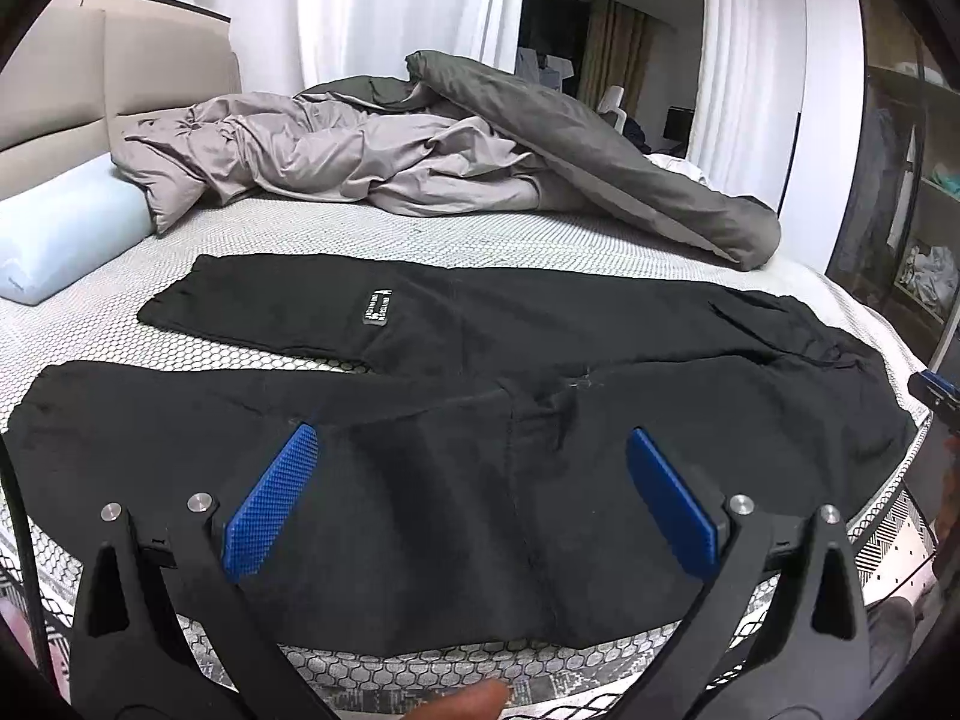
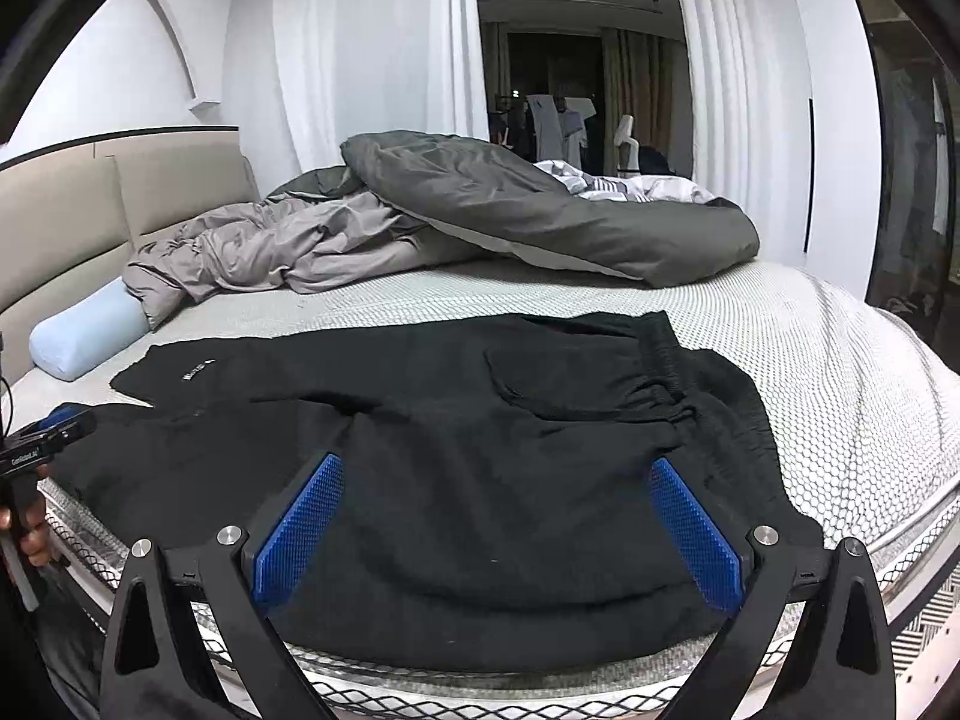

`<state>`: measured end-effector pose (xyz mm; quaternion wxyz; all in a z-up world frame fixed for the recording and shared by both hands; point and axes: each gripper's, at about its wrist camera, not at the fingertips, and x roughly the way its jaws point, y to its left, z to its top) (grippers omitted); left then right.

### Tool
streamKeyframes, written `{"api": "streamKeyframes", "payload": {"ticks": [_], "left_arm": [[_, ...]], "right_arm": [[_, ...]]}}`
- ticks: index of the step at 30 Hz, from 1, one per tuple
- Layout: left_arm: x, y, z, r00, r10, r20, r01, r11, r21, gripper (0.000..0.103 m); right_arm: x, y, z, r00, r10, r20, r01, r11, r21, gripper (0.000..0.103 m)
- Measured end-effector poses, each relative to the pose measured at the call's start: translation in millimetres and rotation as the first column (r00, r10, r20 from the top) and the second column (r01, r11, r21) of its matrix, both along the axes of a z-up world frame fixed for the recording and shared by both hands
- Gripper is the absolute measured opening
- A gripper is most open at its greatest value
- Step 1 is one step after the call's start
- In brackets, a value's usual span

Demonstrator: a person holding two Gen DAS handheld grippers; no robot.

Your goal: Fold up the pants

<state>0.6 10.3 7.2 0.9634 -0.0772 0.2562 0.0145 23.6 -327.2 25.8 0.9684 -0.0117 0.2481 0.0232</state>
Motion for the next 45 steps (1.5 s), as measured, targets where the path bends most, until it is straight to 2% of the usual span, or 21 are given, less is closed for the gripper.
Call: {"api": "streamKeyframes", "payload": {"ticks": [3,7,9,14,19,22,26,30,32,34,36,39,42,45], "left_arm": [[-4.0,5.9,0.6,1.000,0.030,0.001,-0.030,1.000,0.003,0.102],[-16.2,31.1,0.6,0.994,0.109,-0.020,-0.110,0.993,-0.052,0.102],[-24.9,52.1,-0.4,0.984,0.173,-0.054,-0.177,0.980,-0.090,0.102],[-54.3,113.2,0.0,0.941,0.320,-0.107,-0.335,0.926,-0.173,0.102],[-89.5,176.4,-17.5,0.889,0.427,-0.165,-0.457,0.845,-0.278,0.102],[-100.3,201.8,-30.7,0.880,0.432,-0.196,-0.474,0.812,-0.342,0.102],[-96.0,220.8,-42.8,0.877,0.419,-0.234,-0.480,0.787,-0.387,0.100],[-82.3,234.4,-57.1,0.867,0.394,-0.305,-0.494,0.763,-0.418,0.080],[-74.0,235.4,-57.7,0.862,0.404,-0.308,-0.504,0.755,-0.420,0.077],[-70.5,235.9,-53.0,0.857,0.425,-0.292,-0.513,0.764,-0.391,0.064],[-65.0,230.4,-41.4,0.862,0.432,-0.264,-0.504,0.778,-0.375,0.055],[-62.5,226.7,-26.4,0.880,0.428,-0.205,-0.475,0.798,-0.371,0.053],[-51.5,226.8,-31.3,0.883,0.411,-0.227,-0.468,0.804,-0.366,0.052],[-41.9,232.8,-46.0,0.879,0.389,-0.275,-0.471,0.794,-0.384,0.025]], "right_arm": [[-0.1,-4.3,0.1,1.000,-0.017,-0.004,0.017,1.000,-0.006,0.103],[-3.8,-11.0,3.2,1.000,-0.026,-0.001,0.026,1.000,0.004,0.103],[-7.2,-14.4,5.5,0.999,-0.035,0.004,0.035,0.999,0.004,0.103],[-13.3,-28.9,9.0,0.999,-0.053,0.008,0.052,0.998,0.042,0.103],[-19.9,-41.8,4.4,0.997,-0.074,0.001,0.074,0.995,0.067,0.103],[-22.7,-48.1,1.6,0.997,-0.082,-0.008,0.082,0.994,0.076,0.103],[-25.8,-56.7,-2.4,0.996,-0.094,-0.011,0.094,0.991,0.093,0.103],[-23.2,-63.6,-9.7,0.994,-0.101,-0.034,0.105,0.988,0.110,0.103],[-22.5,-66.4,-12.9,0.994,-0.105,-0.042,0.109,0.988,0.110,0.103],[-22.3,-68.4,-15.8,0.993,-0.108,-0.052,0.113,0.988,0.105,0.103],[-22.2,-71.2,-17.8,0.991,-0.120,-0.059,0.125,0.987,0.100,0.103],[-24.7,-81.4,-23.1,0.986,-0.145,-0.076,0.153,0.983,0.103,0.103],[-26.8,-96.8,-28.1,0.980,-0.172,-0.099,0.184,0.974,0.135,0.103],[-26.0,-119.1,-37.1,0.974,-0.167,-0.155,0.202,0.949,0.241,0.103]]}}
